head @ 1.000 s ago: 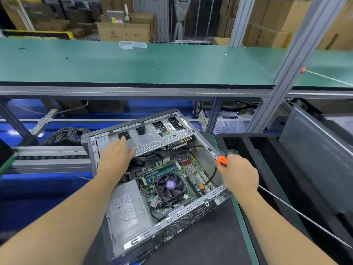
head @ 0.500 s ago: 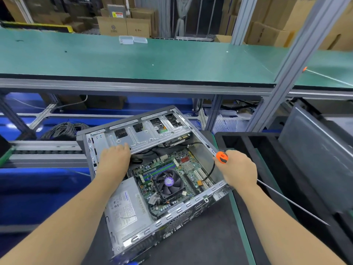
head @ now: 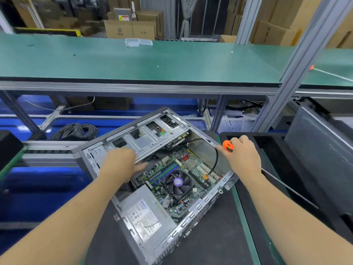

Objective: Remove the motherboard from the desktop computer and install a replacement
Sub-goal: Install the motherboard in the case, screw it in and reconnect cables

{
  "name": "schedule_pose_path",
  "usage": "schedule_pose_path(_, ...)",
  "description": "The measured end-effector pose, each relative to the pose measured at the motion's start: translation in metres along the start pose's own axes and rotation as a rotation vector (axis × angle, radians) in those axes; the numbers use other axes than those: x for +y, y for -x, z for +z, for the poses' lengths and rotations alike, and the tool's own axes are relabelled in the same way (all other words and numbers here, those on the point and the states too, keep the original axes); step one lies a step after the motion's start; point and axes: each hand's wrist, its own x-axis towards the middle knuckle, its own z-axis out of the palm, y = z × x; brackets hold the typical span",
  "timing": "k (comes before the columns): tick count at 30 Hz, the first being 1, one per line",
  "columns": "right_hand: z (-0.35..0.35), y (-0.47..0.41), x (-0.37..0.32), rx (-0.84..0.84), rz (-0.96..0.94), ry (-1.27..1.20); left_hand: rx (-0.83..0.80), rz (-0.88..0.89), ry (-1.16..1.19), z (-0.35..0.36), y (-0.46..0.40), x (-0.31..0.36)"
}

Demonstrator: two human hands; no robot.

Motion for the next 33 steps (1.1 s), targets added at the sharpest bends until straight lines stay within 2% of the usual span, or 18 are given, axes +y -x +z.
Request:
schedule_pose_path(2,-0.008,0.012,-0.003,0.150,0.053,0.029,0.112,-0.054,0.164,0.002,-0.011,-0.018)
schedule_pose_path(3,-0.011,0.019,-0.004,0.163,0.093,0.065,0.141,-0.092,0.194,0.002,-0.016,-0.026)
schedule_pose_path(9,-0.015,0.065,-0.022,-0.073,0.398,0.079,0.162,-0.261,0.338,0.015,-0.040,-0.045)
schedule_pose_path(11,-0.018,0.064,-0.028,-0.141,0.441,0.073,0.144,-0.305,0.323,0.020,-0.047,-0.047)
schedule_pose_path(16,-0.023,0.051,-0.037,-0.311,0.432,0.186,0.072,-0.303,0.222,0.014,-0.061,-0.045)
schedule_pose_path(22,-0.017,0.048,-0.037,-0.276,0.452,0.109,0.048,-0.342,0.235,0.009,-0.063,-0.046)
schedule_pose_path(27,-0.012,0.036,-0.038,-0.270,0.449,0.059,-0.098,-0.332,0.062,0.002,-0.050,-0.045)
schedule_pose_path(33,-0.005,0.017,-0.037,-0.275,0.353,0.017,-0.090,-0.353,-0.034,0.008,-0.022,-0.059)
